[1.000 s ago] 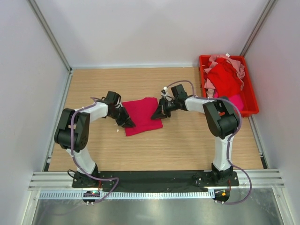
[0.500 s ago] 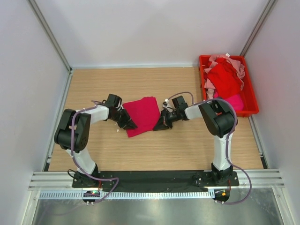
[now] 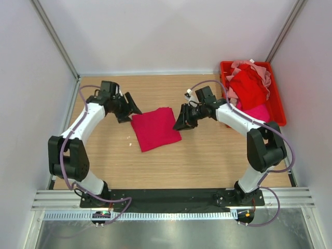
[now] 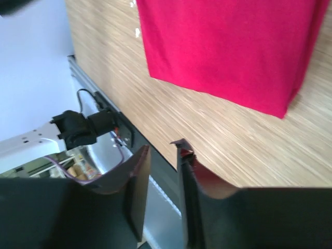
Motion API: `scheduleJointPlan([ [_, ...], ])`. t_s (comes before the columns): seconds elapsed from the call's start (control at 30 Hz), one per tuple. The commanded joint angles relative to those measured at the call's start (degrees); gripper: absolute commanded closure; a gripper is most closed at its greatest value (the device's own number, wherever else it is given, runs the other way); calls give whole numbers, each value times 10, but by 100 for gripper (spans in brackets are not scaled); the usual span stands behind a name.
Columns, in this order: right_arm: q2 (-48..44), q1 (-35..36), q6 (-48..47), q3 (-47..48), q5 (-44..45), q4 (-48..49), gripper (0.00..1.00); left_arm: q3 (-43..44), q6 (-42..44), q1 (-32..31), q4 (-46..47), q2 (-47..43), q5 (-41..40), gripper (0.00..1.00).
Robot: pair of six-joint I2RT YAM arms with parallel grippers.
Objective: Fold and stack the t-shirts
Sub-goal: Fold the tshirt, then neatly place the folded tshirt to the corner
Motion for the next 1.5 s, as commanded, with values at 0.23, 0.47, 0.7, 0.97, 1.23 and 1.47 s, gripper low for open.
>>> scheduleJointPlan([
  [0.23, -68, 0, -110, 17, 99, -186, 55, 53, 72, 32, -28, 113, -128, 30],
  [0.47, -109, -11, -139, -10, 115, -204, 55, 48, 43, 33, 30, 176, -108, 29],
  [0.7, -118, -18, -138, -34, 114, -191, 55, 41, 12, 33, 67, 218, -58, 31],
  [0.97, -113, -20, -140, -42, 115, -184, 55, 36, 1, 34, 70, 242, -68, 47],
  [1.23, -101, -20, -146, -39, 125, -198, 55, 136, 67, 34, -24, 258, -200, 100],
  [1.47, -71, -20, -147, 10, 149, -247, 56, 271, 215, 34, -72, 289, -381, 100],
])
